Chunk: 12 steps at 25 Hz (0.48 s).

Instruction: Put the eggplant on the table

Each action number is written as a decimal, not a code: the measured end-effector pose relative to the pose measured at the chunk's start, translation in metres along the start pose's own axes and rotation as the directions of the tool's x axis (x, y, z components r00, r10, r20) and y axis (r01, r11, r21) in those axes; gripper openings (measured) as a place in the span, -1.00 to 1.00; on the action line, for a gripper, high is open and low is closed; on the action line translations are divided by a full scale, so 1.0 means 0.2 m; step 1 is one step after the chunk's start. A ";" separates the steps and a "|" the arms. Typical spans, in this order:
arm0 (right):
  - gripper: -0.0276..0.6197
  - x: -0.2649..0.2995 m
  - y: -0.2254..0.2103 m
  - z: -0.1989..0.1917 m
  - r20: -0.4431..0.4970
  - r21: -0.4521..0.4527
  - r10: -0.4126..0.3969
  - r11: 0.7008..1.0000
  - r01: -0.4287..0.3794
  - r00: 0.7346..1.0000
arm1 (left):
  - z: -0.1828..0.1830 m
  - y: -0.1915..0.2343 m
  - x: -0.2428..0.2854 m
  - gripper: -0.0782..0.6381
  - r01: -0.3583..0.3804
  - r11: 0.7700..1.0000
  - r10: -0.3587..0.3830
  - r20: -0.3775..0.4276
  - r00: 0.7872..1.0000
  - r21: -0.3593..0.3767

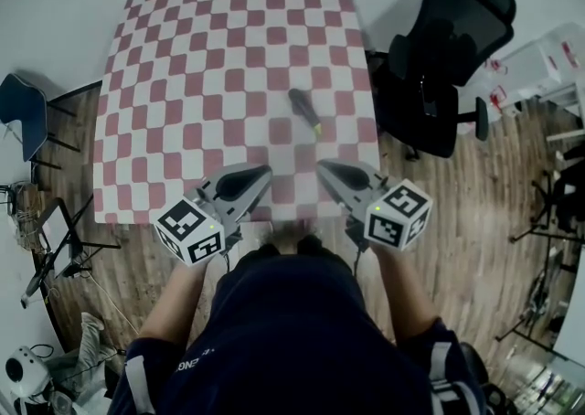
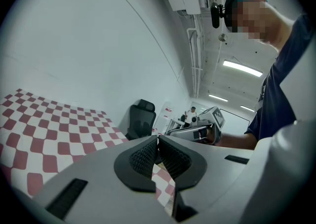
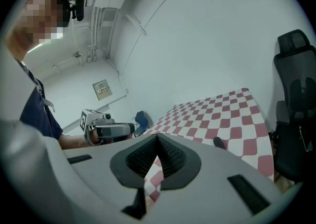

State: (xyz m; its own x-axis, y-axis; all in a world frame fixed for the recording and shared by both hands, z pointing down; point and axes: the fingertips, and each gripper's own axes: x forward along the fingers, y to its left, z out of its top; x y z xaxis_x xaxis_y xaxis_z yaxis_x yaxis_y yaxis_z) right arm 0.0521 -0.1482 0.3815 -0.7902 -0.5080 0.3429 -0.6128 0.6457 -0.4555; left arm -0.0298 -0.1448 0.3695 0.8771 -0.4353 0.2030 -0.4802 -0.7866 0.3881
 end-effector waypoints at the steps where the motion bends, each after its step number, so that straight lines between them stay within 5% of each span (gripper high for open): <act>1: -0.86 0.00 0.01 0.00 0.003 -0.001 -0.002 1.000 0.002 1.000 | 0.00 0.00 -0.01 -0.69 0.001 1.000 -0.001 0.002 1.000 0.003; 12: -0.86 0.02 0.07 0.01 0.008 -0.005 0.000 1.000 0.000 1.000 | 0.00 -0.01 -0.05 -0.69 0.002 1.000 -0.002 0.014 1.000 -0.003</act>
State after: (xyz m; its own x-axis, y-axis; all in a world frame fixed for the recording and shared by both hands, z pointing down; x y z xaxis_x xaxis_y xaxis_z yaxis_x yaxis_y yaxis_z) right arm 0.0400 -0.1430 0.3758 -0.7904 -0.5122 0.3362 -0.6125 0.6490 -0.4512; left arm -0.0372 -0.1384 0.3665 0.8779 -0.4400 0.1892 -0.4784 -0.7861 0.3914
